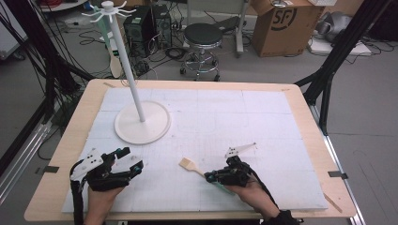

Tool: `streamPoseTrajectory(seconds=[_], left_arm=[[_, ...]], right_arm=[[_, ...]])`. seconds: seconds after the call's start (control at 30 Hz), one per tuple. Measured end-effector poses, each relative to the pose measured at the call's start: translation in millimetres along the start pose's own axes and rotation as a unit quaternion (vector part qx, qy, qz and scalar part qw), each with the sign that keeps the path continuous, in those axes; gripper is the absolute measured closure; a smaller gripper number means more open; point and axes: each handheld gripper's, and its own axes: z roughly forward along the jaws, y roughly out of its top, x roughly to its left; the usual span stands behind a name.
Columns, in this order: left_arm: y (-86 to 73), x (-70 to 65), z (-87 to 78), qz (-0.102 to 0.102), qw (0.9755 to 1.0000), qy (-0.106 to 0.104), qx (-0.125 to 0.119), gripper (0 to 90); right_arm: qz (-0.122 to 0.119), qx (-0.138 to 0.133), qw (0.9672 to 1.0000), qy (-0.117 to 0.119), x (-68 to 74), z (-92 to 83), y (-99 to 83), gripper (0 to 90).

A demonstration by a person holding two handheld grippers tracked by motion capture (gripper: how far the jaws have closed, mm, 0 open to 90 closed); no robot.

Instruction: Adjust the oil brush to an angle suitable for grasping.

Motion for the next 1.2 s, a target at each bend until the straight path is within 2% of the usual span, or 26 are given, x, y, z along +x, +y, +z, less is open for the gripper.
streamPoseTrajectory(seconds=[0.2,0.27,0.4,0.53,0.6,0.93,1.2], left_arm=[[0.1,-0.1,-0.3,0.001,1.0000,0.000,0.001,20.9],[0.0,-0.4,0.1,0.000,1.0000,0.001,0.001,20.9],[0.1,-0.3,0.5,0.002,1.0000,-0.001,0.002,21.0],[0.0,-0.4,0.6,0.001,1.0000,-0.001,0.003,21.0],[0.0,-0.5,0.6,0.001,1.0000,-0.002,0.004,21.0],[-0.1,-0.8,1.0,0.000,1.0000,-0.002,0.004,21.0],[0.1,-1.0,1.5,-0.002,1.0000,-0.006,0.002,21.2]], right_arm=[[0.000,0.012,0.9999,0.007,0.3,4.1,-3.4,89.6],[-0.003,0.025,0.9996,0.009,0.7,6.2,-4.2,89.6],[-0.005,0.066,0.9977,-0.010,0.6,12.2,-6.9,89.6],[-0.005,0.069,0.9975,-0.013,0.7,12.7,-4.9,89.6],[-0.009,0.070,0.9970,-0.033,0.5,14.2,-2.5,89.7],[-0.006,0.065,0.9970,-0.042,-3.3,25.2,10.4,89.7],[-0.016,0.066,0.9964,-0.052,-2.3,38.3,22.3,89.7]])
